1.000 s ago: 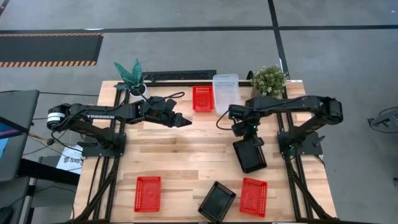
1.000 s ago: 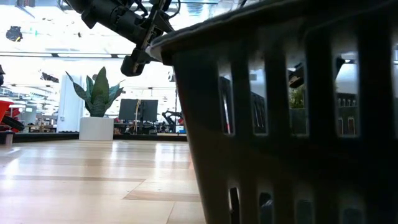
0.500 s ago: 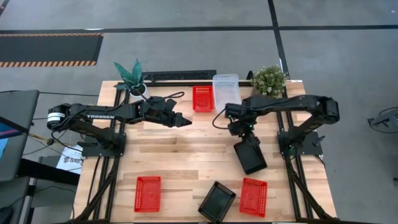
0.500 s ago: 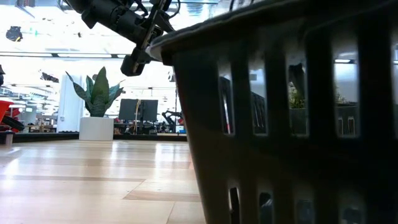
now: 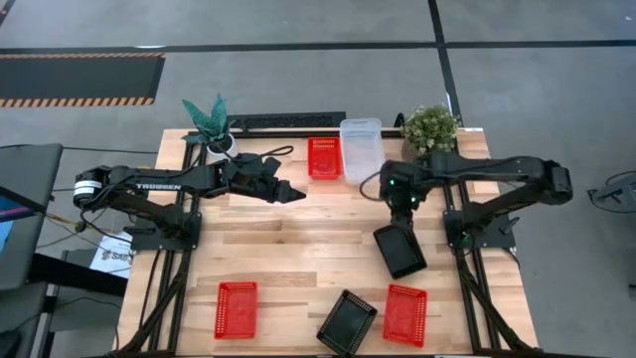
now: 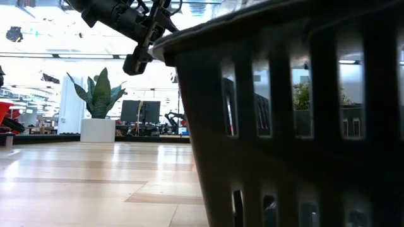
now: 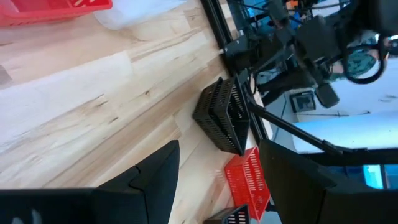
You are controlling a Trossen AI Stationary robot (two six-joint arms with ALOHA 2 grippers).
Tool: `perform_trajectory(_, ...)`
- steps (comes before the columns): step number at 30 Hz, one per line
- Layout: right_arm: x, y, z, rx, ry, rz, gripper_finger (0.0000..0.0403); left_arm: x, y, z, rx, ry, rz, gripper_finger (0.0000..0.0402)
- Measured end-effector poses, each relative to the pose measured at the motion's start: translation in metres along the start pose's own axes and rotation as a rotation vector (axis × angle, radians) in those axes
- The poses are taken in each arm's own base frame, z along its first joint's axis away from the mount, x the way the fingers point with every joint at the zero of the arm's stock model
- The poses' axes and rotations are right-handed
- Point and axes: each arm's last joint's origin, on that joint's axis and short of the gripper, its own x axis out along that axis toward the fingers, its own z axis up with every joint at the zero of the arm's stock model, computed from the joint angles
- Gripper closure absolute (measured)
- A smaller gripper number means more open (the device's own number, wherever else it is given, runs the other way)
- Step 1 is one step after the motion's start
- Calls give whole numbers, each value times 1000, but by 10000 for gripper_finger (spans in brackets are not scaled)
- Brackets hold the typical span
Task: Stack baskets by color
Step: Stack the left black bin on the right black bin
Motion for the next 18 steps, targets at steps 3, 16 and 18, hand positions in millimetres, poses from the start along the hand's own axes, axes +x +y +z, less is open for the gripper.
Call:
perform_trajectory(3,16,2,-5,-7,2,-8,256,0,0,0,5,-1,0,193)
perform_trajectory(16,72,-17,-6,-38,142,-43,301,0,2,0,2,7,12,193)
perform_trajectory(18,74,-17,-5,-42,146,-43,301,0,2,0,0,11,20,193)
